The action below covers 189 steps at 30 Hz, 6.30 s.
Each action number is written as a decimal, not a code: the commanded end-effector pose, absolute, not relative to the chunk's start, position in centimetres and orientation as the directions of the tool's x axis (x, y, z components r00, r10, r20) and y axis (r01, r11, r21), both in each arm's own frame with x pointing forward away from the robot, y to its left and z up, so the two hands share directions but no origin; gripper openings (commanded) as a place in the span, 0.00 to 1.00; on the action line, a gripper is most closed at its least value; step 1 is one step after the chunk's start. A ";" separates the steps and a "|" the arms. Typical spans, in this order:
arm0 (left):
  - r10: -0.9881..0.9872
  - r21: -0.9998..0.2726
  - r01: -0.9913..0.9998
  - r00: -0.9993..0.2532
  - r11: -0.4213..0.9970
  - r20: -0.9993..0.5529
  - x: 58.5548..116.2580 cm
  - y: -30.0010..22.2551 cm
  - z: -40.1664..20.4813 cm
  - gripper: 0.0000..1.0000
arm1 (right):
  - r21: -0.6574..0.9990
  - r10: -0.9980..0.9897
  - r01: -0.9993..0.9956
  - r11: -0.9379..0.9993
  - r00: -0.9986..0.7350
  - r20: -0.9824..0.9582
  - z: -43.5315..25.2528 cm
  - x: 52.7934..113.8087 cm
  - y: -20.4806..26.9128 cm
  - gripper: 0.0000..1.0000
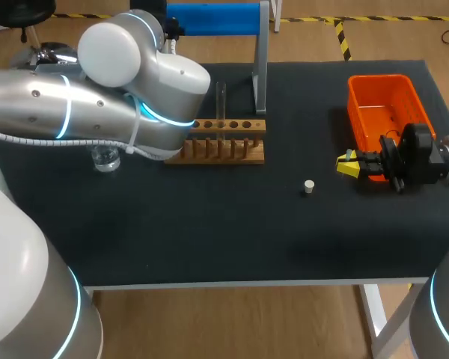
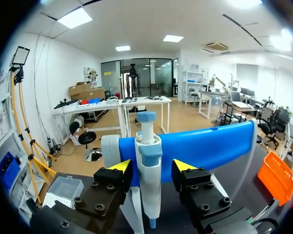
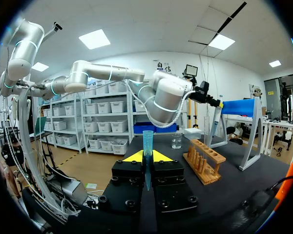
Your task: Invert the test tube, pick up the pipette, mount the tip to pipette, aspirate from beaker and dispense into the tube, eject the tip, return the pipette, and cap with the stopper.
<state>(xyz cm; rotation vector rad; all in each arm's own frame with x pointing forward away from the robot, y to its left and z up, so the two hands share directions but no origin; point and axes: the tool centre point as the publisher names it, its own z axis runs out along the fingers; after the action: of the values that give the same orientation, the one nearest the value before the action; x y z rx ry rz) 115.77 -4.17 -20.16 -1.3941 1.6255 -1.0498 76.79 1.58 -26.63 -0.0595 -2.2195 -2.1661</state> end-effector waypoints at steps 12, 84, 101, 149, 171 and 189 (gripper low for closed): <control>-0.992 -0.920 -0.386 -0.124 0.069 -0.022 116.3 -4.3 -20.5 0.50 | 0.998 0.002 0.054 0.026 -0.999 0.054 -26.6 76.7 1.6 0.00; -0.935 -0.942 -0.321 -0.353 0.101 0.020 110.3 -3.4 -13.0 0.00 | 0.998 0.002 0.054 0.026 -0.999 0.054 -26.6 76.7 1.6 0.00; -0.737 -0.944 -0.294 -0.669 0.152 0.090 102.9 -3.8 -10.7 0.00 | 0.998 0.002 0.054 0.026 -0.999 0.054 -26.6 76.7 1.6 0.00; -0.357 -0.969 -0.107 -0.934 0.223 0.020 89.5 -10.9 -5.1 0.00 | 0.998 0.002 0.054 0.026 -0.999 0.054 -26.6 76.7 1.6 0.00; -0.343 -0.966 -0.107 -0.939 0.234 0.021 89.1 -11.3 -4.9 0.00 | 0.998 0.002 0.054 0.026 -0.999 0.054 -26.6 76.7 1.6 0.00; -0.074 -0.981 -0.003 -0.997 0.196 -0.011 83.7 -19.6 -1.4 0.00 | 0.998 0.002 0.054 0.026 -0.999 0.054 -26.6 76.7 1.6 0.00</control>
<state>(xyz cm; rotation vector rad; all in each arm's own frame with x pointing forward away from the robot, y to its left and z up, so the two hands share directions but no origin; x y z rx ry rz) 83.46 -18.38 -1.93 -0.0887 2.3795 -1.9533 76.79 1.58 -26.63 -0.0595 -2.2194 -2.1661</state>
